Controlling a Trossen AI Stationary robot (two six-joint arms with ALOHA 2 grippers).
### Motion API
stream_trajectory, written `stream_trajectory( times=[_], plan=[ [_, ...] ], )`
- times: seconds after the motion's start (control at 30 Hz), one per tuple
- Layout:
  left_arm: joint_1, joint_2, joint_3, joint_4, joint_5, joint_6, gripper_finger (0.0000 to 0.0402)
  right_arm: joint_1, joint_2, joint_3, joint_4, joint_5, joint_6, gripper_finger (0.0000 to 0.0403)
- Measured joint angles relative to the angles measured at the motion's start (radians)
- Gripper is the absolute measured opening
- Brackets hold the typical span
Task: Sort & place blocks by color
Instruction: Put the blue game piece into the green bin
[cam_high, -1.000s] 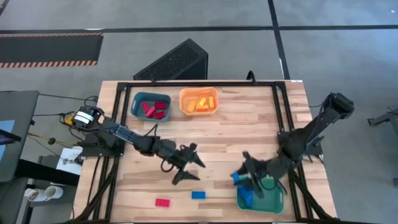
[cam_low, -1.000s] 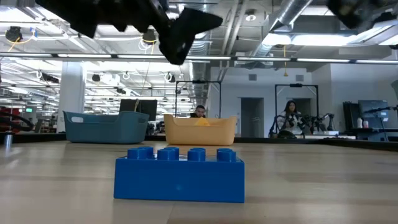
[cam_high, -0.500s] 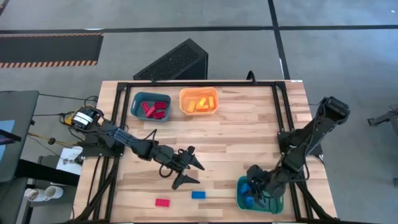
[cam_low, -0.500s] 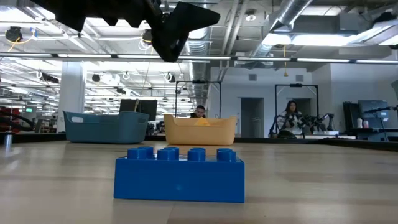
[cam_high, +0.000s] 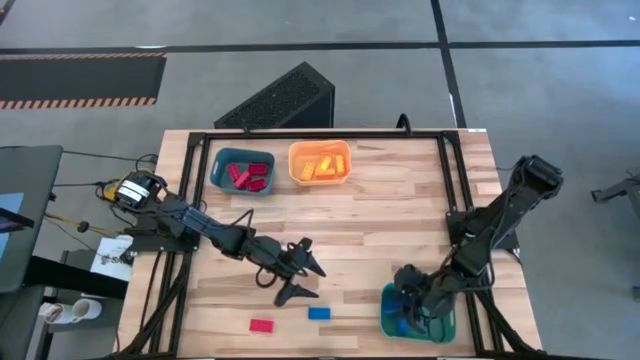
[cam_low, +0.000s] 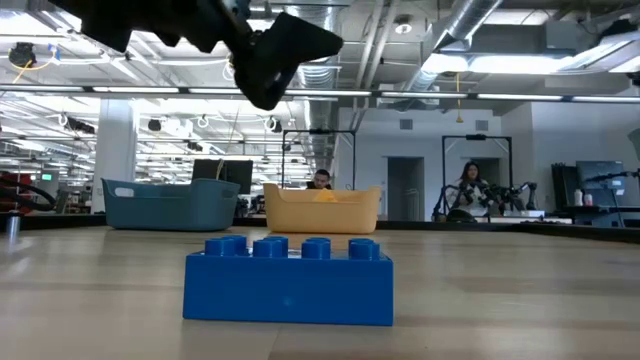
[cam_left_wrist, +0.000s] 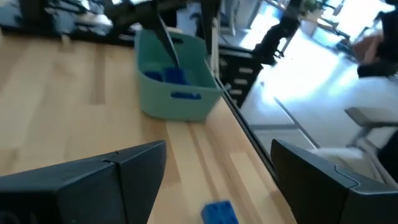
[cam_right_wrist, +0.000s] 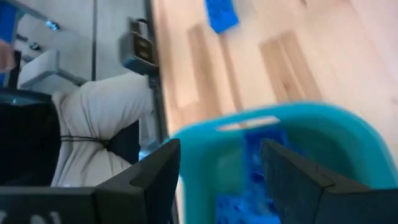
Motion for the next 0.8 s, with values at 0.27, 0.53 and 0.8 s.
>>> stream_trajectory(
  times=[0.27, 0.53, 0.8],
  plan=[
    [-0.02, -0.109, -0.001, -0.251, -0.002, -0.008, 0.0272, -0.069, 0.013, 0.118, -0.008, 0.101, -0.27, 0.023],
    [-0.091, -0.303, -0.001, -0.538, -0.233, -0.064, 0.0272, -0.239, 0.19, 0.124, 0.264, -0.054, -0.467, 0.023],
    [-0.199, -0.439, -0.001, -0.62, -0.473, -0.015, 0.0272, -0.329, 0.431, 0.312, 0.248, -0.201, -0.604, 0.023]
  ],
)
